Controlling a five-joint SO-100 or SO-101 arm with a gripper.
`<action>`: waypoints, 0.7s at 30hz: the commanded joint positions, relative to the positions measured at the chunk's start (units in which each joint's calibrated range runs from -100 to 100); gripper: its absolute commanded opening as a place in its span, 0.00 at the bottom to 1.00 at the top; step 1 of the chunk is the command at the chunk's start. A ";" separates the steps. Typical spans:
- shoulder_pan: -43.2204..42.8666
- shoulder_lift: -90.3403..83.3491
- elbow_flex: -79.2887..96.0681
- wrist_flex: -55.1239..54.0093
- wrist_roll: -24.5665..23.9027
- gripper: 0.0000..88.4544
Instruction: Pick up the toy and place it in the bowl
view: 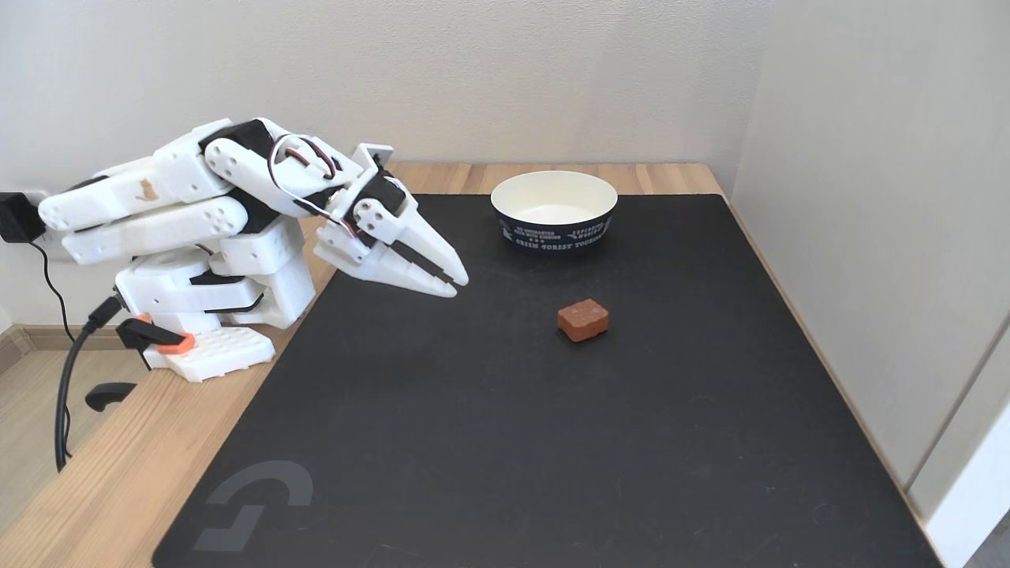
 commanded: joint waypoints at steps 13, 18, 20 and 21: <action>0.77 -0.75 0.40 0.37 -0.18 0.48; 0.68 -0.67 -3.47 2.66 0.08 0.48; 0.77 -0.50 -7.89 6.04 0.24 0.48; 0.77 0.92 -13.03 9.01 0.29 0.48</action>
